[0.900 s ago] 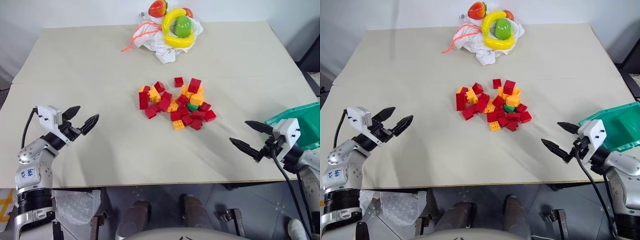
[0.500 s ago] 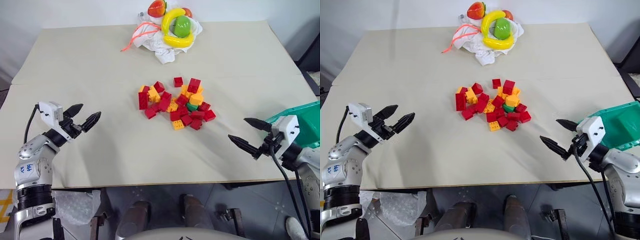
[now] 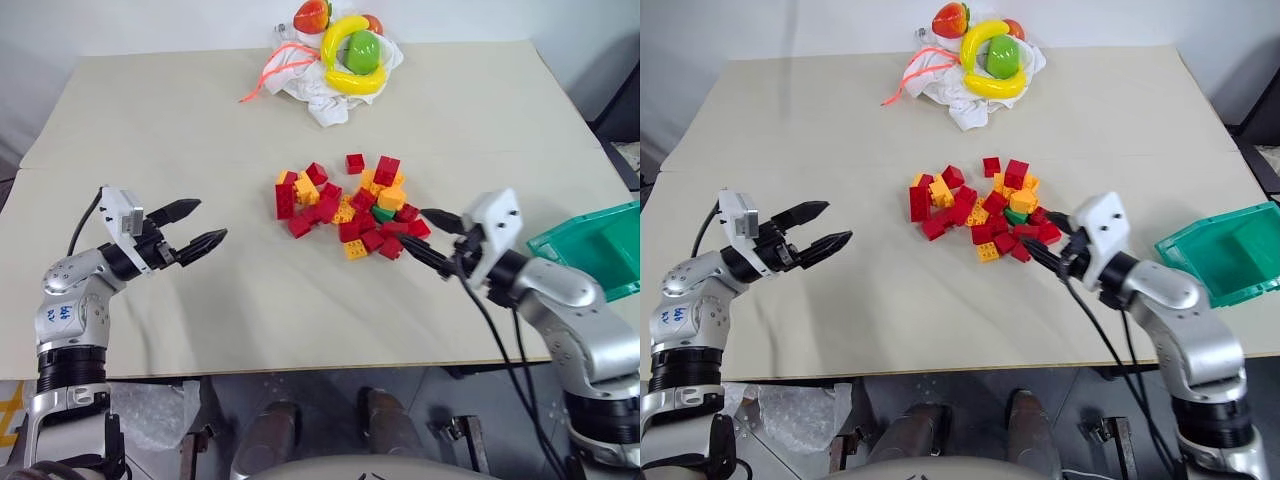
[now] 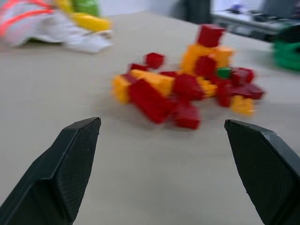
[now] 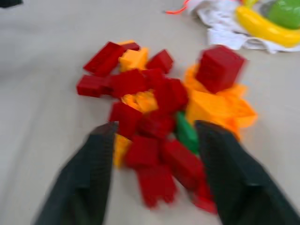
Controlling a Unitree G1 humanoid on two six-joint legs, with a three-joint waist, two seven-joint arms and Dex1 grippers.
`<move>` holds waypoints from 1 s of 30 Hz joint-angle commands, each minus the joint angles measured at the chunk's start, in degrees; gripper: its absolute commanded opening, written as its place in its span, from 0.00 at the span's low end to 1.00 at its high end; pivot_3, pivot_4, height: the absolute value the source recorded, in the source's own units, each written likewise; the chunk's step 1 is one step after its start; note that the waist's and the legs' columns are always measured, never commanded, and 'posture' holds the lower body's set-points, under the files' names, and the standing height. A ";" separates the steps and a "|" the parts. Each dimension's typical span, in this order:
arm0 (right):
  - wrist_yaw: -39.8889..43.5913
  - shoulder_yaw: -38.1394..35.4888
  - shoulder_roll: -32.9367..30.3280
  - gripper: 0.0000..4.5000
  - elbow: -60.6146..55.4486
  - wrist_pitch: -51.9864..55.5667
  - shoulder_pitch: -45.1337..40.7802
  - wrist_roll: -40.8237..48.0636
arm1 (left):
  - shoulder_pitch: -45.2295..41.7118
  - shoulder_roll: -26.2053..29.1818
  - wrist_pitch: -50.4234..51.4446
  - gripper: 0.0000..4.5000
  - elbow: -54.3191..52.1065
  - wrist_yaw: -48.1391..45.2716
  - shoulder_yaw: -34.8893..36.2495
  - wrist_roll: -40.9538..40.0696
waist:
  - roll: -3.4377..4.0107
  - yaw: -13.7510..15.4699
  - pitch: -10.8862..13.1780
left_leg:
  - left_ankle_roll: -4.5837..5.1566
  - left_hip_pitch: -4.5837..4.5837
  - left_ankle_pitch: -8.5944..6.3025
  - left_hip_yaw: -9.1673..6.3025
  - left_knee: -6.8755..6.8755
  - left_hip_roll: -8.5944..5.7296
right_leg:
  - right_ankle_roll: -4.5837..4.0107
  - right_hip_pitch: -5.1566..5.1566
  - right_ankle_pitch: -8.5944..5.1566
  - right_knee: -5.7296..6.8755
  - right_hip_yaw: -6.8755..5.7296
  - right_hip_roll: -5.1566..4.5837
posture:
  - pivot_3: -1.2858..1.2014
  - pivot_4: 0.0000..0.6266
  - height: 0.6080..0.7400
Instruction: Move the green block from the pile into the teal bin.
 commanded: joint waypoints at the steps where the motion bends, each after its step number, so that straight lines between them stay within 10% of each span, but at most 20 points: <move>1: -8.64 5.45 8.58 0.33 4.08 5.18 -8.96 -3.14 | -3.52 -0.58 -4.13 1.00 3.02 -11.45 -0.67 -3.14 | -0.01 -0.64 -0.01 | -0.01 0.01 0.00 0.01 0.04 0.02 | 0.00 0.01 0.00 0.03 0.00 0.02 | 0.52 0.24 1.00; 6: -13.84 9.70 18.70 0.01 17.10 3.23 -18.05 -8.86 | -6.52 -0.92 -7.57 1.00 7.49 -17.71 -1.56 -2.02 | -0.01 -1.72 -0.01 | -0.06 0.01 0.04 0.00 0.05 0.01 | -0.04 -0.09 0.02 0.44 -0.01 0.01 | 0.52 0.24 1.00; 19: -32.63 2.76 33.78 0.01 53.61 -16.14 -33.06 -18.94 | -8.96 -1.35 -18.93 1.00 12.99 -18.98 -0.91 0.02 | -0.02 -4.61 -0.03 | -0.05 -0.37 0.04 0.17 0.17 -0.04 | -0.07 -0.82 0.03 0.88 -0.15 -0.09 | 0.52 0.24 1.00; 30: -31.22 1.91 25.11 0.01 39.95 -10.78 -23.64 -22.43 | -6.58 -1.93 -19.87 1.00 11.17 -17.13 -0.50 -0.68 | -0.03 -4.25 -0.06 | -0.04 -0.74 0.03 -0.15 0.61 -0.19 | -0.05 -0.83 0.05 0.97 -0.33 -0.16 | 0.52 0.24 1.00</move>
